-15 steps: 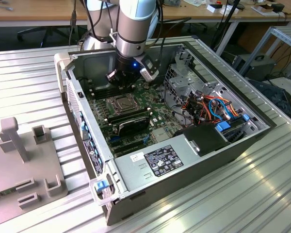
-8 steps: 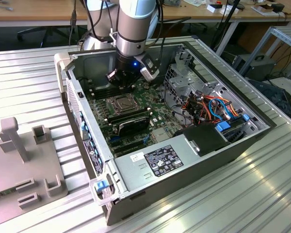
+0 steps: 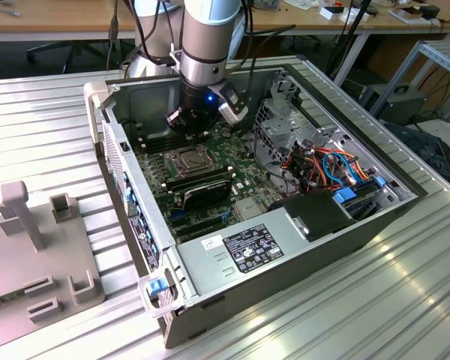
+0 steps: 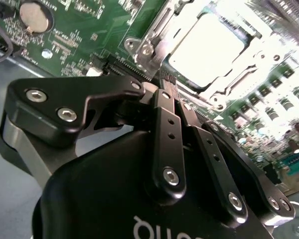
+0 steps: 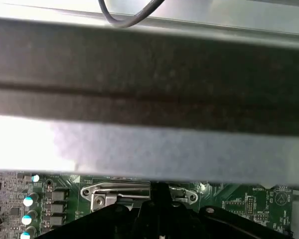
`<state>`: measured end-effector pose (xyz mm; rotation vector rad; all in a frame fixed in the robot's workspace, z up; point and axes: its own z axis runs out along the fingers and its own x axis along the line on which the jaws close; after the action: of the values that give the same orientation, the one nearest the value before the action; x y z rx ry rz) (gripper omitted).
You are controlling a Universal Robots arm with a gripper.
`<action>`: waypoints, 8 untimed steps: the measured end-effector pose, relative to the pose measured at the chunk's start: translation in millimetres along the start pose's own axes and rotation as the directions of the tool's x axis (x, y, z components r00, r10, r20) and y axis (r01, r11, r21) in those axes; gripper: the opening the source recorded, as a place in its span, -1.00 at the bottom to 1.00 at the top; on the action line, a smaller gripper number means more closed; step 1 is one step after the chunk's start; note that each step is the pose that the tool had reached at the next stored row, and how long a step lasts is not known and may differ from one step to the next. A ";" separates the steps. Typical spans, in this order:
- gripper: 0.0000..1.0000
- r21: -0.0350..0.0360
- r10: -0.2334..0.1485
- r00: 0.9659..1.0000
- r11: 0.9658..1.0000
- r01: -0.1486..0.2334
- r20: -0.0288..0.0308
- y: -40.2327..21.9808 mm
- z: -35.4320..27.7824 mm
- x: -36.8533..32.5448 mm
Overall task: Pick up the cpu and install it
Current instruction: 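Install the first cpu locking lever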
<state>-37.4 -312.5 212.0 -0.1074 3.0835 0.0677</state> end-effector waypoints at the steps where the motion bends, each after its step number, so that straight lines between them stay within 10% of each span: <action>1: -0.79 0.004 0.000 1.000 1.000 0.000 0.000 -1.3 -0.1 0.4; 8: -0.79 0.021 -0.001 1.000 1.000 0.001 -0.002 -14.1 -1.0 7.0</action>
<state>-43.4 -327.1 212.0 -0.1085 3.0848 0.0346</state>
